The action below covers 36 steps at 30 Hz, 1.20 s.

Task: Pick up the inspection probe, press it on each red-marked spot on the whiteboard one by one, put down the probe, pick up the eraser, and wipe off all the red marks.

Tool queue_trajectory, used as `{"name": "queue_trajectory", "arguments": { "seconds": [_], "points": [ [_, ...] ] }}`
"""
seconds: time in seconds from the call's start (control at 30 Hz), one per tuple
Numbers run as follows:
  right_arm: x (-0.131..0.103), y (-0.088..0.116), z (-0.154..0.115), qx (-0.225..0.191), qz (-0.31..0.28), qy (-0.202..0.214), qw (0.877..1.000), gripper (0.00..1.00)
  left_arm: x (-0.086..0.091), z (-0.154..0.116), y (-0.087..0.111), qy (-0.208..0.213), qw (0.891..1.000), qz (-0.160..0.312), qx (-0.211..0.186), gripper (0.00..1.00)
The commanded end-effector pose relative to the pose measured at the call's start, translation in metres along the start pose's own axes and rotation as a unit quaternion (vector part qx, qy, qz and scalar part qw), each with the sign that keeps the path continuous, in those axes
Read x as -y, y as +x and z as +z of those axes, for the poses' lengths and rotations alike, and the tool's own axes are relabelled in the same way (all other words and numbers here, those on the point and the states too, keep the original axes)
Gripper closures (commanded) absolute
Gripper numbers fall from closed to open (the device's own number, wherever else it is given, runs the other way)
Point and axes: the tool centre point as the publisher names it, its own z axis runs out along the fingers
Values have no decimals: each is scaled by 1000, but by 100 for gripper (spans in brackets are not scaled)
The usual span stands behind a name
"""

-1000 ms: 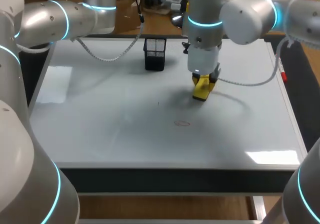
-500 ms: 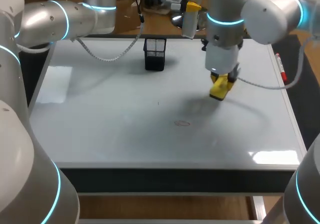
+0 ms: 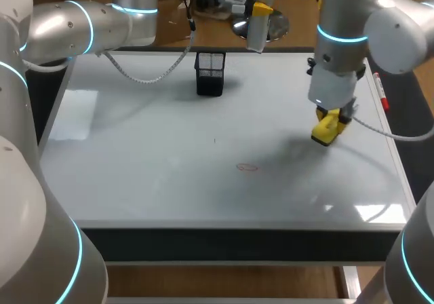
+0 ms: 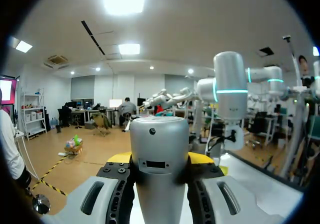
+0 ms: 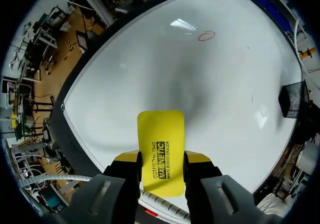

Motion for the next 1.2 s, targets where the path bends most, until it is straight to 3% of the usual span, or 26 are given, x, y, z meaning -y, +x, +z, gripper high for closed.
{"name": "queue_trajectory", "arguments": {
  "seconds": [0.03, 1.07, 1.2],
  "points": [
    [2, 12, -1, 18, 0, 0, 1000, 100, 2, 0, -1, -1, 1000, -1, -2, 100],
    [3, 16, -2, 24, 2, -2, 1000, 100, 2, 0, -1, -1, 1000, -1, -2, 100],
    [3, 16, -2, 24, 2, -2, 1000, 100, 6, 2, 18, -12, 1000, 16, -11, 100]
  ]
}}
